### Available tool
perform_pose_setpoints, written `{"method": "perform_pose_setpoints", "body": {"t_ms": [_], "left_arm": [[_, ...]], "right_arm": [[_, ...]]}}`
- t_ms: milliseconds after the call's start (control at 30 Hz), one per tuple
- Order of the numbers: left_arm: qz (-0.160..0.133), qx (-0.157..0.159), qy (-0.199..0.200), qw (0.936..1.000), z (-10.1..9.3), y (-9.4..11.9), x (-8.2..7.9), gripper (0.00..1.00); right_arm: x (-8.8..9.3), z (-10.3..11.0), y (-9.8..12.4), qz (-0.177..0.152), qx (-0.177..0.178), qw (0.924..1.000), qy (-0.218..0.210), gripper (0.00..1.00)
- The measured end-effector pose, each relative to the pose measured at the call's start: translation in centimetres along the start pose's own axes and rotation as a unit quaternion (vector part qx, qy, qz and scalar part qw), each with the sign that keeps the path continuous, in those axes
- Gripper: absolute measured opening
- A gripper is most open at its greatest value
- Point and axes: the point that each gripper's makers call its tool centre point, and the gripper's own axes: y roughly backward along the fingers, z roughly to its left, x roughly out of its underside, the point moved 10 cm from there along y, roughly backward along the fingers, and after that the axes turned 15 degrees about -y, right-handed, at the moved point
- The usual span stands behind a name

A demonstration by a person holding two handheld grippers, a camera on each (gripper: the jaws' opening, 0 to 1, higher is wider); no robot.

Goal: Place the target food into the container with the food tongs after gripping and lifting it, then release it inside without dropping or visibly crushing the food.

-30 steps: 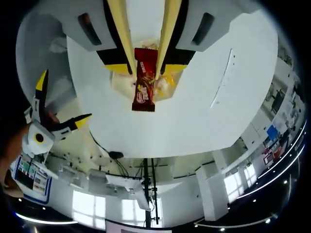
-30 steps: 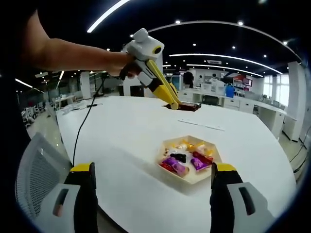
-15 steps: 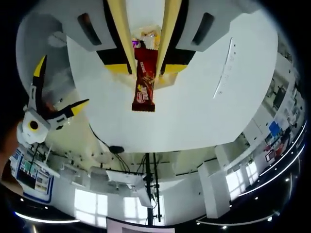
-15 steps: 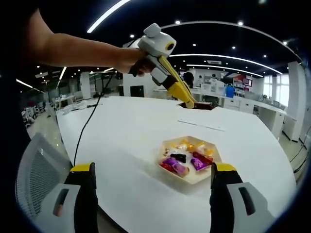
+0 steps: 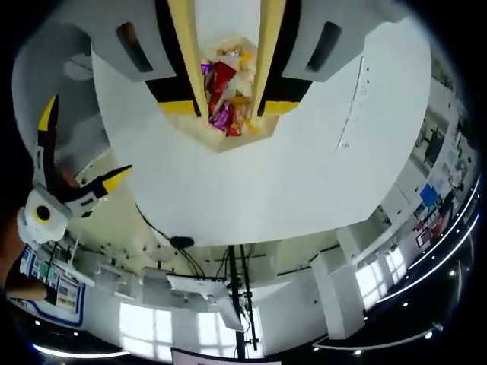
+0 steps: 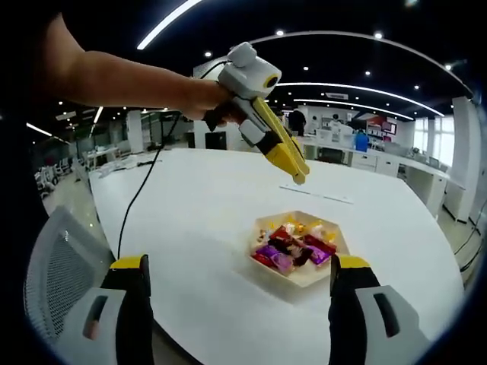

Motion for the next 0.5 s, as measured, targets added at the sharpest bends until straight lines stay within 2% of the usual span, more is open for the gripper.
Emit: {"method": "perform_pose_setpoints", "body": {"t_ms": [200,500], "left_arm": [[-0.015,0.002,0.009,0.9998,0.3,0.6,-0.1,0.27],[-0.034,-0.013,0.008,0.9993,0.5,1.9,-0.2,0.27]], "right_arm": [[0.0,0.0,0.0,0.002,0.000,1.0000,0.001,0.97],[0.1,0.0,-0.1,0.003,0.001,1.0000,0.000,0.97]]}}
